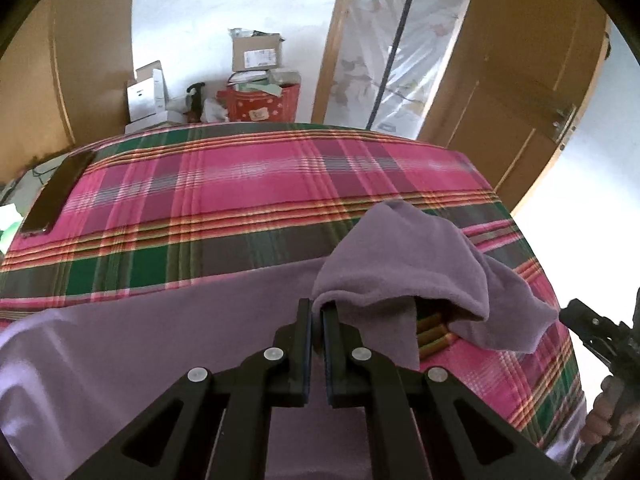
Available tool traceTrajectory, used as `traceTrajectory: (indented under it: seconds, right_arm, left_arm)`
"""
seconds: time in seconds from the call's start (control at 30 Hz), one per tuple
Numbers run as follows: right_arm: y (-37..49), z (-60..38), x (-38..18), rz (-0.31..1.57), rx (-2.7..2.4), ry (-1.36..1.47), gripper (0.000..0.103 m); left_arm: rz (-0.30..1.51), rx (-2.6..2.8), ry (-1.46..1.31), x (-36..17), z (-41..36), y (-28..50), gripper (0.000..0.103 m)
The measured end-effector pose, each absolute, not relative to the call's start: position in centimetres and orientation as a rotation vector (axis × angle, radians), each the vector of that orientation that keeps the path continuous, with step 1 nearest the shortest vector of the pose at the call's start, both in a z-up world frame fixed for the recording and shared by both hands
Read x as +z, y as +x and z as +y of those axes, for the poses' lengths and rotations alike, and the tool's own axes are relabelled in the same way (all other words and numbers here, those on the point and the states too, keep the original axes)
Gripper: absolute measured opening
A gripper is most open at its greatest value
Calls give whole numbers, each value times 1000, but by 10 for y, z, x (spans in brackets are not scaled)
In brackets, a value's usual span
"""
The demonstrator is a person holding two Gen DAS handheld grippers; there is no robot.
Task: Fold clothes
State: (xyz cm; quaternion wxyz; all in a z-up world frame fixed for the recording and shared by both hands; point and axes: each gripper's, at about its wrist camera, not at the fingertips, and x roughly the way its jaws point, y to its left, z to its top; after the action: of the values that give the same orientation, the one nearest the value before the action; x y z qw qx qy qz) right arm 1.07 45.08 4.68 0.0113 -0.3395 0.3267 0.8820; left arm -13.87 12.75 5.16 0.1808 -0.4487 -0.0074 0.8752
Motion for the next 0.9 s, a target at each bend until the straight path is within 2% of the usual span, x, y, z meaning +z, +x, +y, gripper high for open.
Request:
traceTrajectory:
  seconds: [0.2, 0.37, 0.57, 0.7, 0.83, 0.9]
  right_arm:
    - [9, 432, 48, 1100, 2799, -1107, 48]
    - [-10, 413, 40, 1014, 2819, -1228, 47]
    - [-26, 410, 32, 1023, 2813, -1212, 47]
    - [-32, 417, 31, 1024, 2789, -1203, 18]
    - [-31, 423, 35, 990, 2788, -1178, 8]
    - [-29, 430, 39, 974, 2786, -1145, 7]
  left_arm:
    - [-78, 2498, -1295, 49, 113, -144, 5]
    - [-85, 2504, -1304, 47, 109, -143, 5]
    - [-65, 2489, -1313, 45, 111, -142, 5]
    - [-46, 2471, -1319, 44, 116, -141, 5]
    - [-29, 2457, -1316, 45, 122, -137, 5]
    - [-9, 2443, -1311, 46, 126, -136, 5]
